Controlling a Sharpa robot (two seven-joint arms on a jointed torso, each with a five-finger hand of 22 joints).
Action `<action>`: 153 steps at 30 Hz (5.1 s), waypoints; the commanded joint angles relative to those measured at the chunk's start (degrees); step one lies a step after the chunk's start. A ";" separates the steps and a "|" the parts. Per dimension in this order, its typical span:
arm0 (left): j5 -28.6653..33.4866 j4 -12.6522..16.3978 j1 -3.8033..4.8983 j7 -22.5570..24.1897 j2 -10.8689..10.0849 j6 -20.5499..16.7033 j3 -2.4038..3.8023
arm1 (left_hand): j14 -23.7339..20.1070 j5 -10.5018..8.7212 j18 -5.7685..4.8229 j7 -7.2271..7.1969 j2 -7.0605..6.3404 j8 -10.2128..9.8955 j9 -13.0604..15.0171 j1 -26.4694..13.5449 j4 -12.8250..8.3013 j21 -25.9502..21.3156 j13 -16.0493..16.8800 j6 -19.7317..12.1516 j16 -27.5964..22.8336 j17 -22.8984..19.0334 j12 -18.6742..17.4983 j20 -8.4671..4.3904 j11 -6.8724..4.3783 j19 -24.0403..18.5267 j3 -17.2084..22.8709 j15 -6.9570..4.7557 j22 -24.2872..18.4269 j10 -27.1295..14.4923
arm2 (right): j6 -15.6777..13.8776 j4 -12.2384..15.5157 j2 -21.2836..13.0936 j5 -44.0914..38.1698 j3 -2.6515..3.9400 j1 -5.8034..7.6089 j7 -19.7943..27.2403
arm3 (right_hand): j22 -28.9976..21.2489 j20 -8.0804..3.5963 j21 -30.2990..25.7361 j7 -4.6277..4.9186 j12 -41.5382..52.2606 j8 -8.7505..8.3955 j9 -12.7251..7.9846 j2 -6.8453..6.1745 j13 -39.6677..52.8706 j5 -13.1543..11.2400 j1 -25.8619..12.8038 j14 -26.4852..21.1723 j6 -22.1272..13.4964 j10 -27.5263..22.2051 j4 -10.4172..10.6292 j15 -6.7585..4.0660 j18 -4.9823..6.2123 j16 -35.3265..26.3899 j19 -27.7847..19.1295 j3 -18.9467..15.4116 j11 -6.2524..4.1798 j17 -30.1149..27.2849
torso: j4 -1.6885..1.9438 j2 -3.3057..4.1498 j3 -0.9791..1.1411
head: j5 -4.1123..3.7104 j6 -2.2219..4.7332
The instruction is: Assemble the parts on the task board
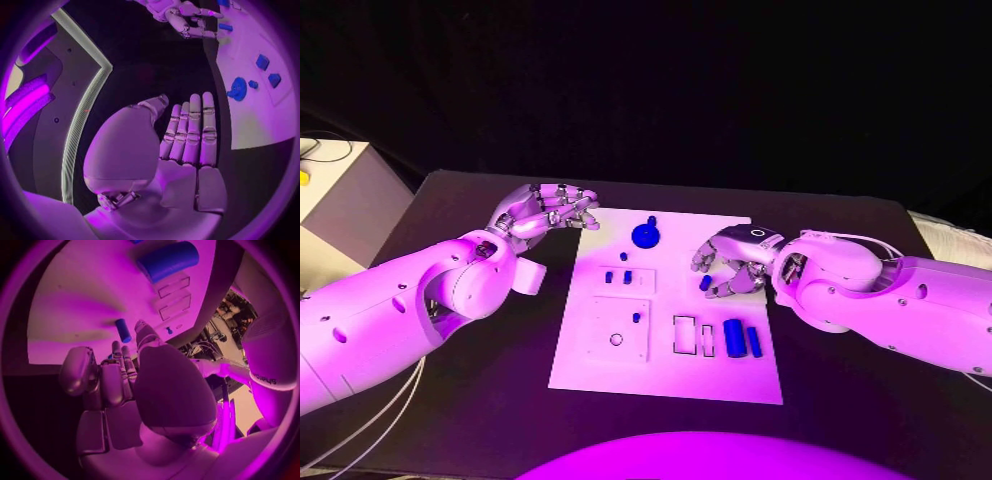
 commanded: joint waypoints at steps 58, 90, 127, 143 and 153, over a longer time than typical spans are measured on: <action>0.01 -1.29 -0.22 -0.02 0.30 0.81 0.04 | -0.52 0.10 -0.32 0.27 0.33 0.38 -0.09 -0.14 -0.17 -0.35 0.08 -0.06 -0.09 0.20 -0.13 0.26 0.00 -0.11 -0.11 0.11 -0.14 -0.06 | -8.53 7.31 -1.35 2.97 0.96 -0.21 -4.77 | 6.10 -1.63 10.14 0.40 -7.14 6.01 5.77 -0.14 1.03 -4.31 -2.97 1.89 9.28 16.61 -6.78 -1.89 -2.58 2.24 2.79 32.19 -2.39 1.02 | -0.03 -0.17 0.01 | 0.66 -0.26; 0.16 -2.45 -0.44 -0.31 1.73 1.35 0.02 | -0.62 0.07 -0.29 0.27 0.32 0.47 -0.11 -0.12 -0.24 -0.45 0.09 -0.03 0.00 0.33 -0.10 0.30 0.00 -0.06 -0.18 0.11 -0.22 -0.08 | -7.39 5.29 14.90 -3.73 -1.25 -5.96 -4.38 | 6.08 -1.60 9.85 0.55 -7.67 6.24 6.37 -0.42 1.23 -3.66 -3.81 1.81 8.98 16.75 -8.27 -1.83 -2.52 2.12 2.71 33.04 -2.29 0.75 | -0.12 -0.15 -0.03 | 2.49 -0.63; 0.25 -2.56 -0.44 -0.44 1.70 1.49 0.02 | -0.70 0.05 -0.28 0.28 0.34 0.51 -0.15 -0.36 -0.09 -0.58 0.10 -0.08 0.06 0.43 -0.07 0.35 0.02 -0.03 -0.34 0.14 -0.29 -0.11 | -5.20 3.52 15.58 -5.93 -1.79 -6.92 -5.08 | 6.06 -1.58 9.74 0.58 -7.81 6.30 6.53 -0.52 1.29 -3.60 -4.13 1.77 8.93 16.76 -8.63 -1.81 -2.51 2.04 2.68 33.19 -2.26 0.59 | -0.19 -0.15 0.01 | 3.01 -1.64; 0.25 -2.56 -0.44 -0.46 1.69 1.56 0.02 | -0.70 0.05 -0.28 0.28 0.34 0.51 -0.15 -0.36 -0.09 -0.58 0.10 -0.08 0.06 0.43 -0.07 0.35 0.02 -0.03 -0.34 0.14 -0.29 -0.11 | -5.15 3.12 15.73 -8.44 -1.85 -7.19 -5.76 | 6.10 -1.56 9.75 0.59 -7.95 6.39 6.71 -0.68 1.36 -3.59 -4.63 1.76 8.94 16.82 -8.98 -1.79 -2.51 2.05 2.67 33.25 -2.23 0.57 | -0.11 -0.14 -0.04 | 2.97 -1.75; 0.25 -2.56 -0.44 -0.51 1.69 1.65 0.02 | -0.70 0.05 -0.28 0.28 0.34 0.51 -0.15 -0.36 -0.09 -0.58 0.10 -0.08 0.06 0.43 -0.07 0.35 0.02 -0.03 -0.34 0.14 -0.29 -0.11 | -5.17 2.90 16.36 -9.49 -1.96 -7.72 -5.55 | 5.91 -1.53 9.22 0.61 -8.17 6.39 6.87 -0.99 1.42 -3.80 -5.32 1.66 8.79 16.69 -9.28 -1.74 -2.42 1.81 2.55 33.21 -2.19 0.17 | -0.17 -0.18 -0.04 | 3.04 -1.80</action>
